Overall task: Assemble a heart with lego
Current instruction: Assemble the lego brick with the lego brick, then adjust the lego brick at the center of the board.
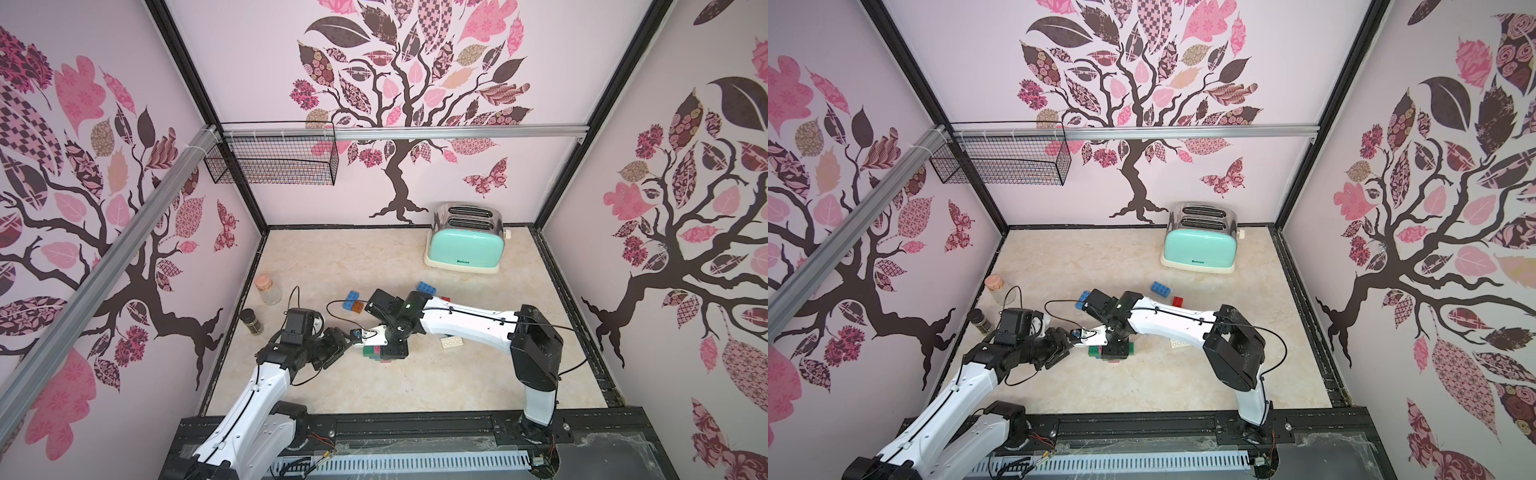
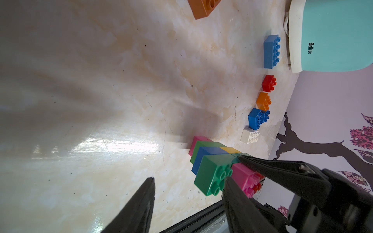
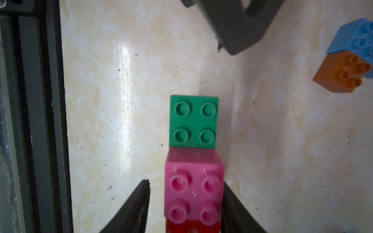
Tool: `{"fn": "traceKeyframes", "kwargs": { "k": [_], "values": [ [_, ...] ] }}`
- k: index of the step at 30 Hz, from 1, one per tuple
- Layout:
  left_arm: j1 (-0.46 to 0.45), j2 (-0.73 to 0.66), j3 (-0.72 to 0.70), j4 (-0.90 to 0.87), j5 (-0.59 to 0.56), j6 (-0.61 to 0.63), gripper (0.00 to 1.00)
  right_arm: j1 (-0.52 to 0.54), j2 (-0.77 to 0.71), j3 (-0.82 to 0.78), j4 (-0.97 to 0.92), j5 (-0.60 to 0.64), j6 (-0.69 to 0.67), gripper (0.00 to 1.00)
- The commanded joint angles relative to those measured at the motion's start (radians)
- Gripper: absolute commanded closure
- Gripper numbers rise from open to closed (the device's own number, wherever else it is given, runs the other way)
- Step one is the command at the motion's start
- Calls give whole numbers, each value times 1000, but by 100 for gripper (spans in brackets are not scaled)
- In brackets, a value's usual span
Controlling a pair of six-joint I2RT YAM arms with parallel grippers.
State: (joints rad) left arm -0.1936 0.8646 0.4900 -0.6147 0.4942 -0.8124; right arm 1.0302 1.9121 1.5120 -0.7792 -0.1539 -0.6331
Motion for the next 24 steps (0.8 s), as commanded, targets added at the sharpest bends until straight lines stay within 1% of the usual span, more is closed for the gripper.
{"fn": "traceKeyframes", "kwargs": {
  "k": [1, 10, 14, 19, 24],
  "values": [
    [6, -4, 30, -8, -5, 15, 43, -39, 17, -14, -8, -58, -17, 46],
    [10, 31, 71, -33, -26, 40, 43, -86, 33, 4, -5, -148, -39, 49],
    [12, 47, 82, -31, -33, 48, 42, -111, 47, 4, -5, -209, -49, 50],
    [15, 74, 94, -31, -40, 57, 42, -129, 70, 12, 3, -242, -66, 49],
    [17, 96, 111, -23, -47, 62, 42, -157, 109, 64, -28, -291, -84, 48]
  ]
}}
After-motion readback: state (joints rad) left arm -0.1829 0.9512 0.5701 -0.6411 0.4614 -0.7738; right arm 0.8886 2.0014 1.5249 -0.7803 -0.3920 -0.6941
